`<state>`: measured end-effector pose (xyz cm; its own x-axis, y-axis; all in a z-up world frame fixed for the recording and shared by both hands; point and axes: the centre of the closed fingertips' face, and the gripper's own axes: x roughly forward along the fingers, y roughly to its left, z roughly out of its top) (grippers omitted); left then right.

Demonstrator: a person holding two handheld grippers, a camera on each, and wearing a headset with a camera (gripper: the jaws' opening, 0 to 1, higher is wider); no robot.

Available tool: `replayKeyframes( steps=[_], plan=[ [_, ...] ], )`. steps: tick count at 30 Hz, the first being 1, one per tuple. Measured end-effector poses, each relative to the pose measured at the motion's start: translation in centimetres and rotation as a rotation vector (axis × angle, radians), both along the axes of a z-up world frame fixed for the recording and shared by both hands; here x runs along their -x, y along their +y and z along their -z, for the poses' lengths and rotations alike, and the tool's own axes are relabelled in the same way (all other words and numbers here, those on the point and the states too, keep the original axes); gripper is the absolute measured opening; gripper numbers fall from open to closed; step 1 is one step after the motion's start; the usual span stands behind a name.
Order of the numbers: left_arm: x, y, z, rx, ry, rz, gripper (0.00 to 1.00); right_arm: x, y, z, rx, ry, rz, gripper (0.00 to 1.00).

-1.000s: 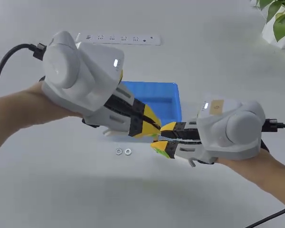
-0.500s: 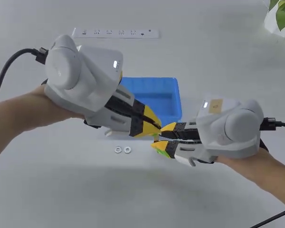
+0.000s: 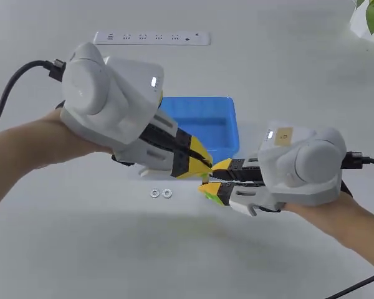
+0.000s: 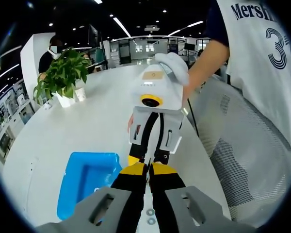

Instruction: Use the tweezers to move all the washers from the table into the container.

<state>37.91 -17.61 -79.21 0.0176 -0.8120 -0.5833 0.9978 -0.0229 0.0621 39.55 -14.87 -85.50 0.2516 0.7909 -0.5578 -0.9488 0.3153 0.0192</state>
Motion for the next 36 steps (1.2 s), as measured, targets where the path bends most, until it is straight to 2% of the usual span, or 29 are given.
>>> replayKeyframes(
  steps=[7,14,24,30,36],
  plan=[
    [-0.18,-0.16,0.04,0.013,0.001,-0.004,0.06,-0.14,-0.06,-0.05,-0.003,0.003,0.002,0.16],
    [0.0,-0.29,0.08,0.022,0.026,0.004,0.06,-0.16,0.16,-0.06,-0.005,0.006,-0.013,0.16],
    [-0.25,-0.12,0.1,0.031,0.042,-0.004,0.06,0.03,0.5,0.02,0.003,0.011,-0.052,0.12],
    [-0.26,-0.02,0.09,0.026,0.042,0.0,0.06,0.08,0.55,0.04,0.007,0.013,-0.06,0.12],
    [0.01,0.15,0.01,0.011,0.037,0.014,0.06,0.67,0.86,-0.05,0.031,-0.007,-0.092,0.11]
  ],
)
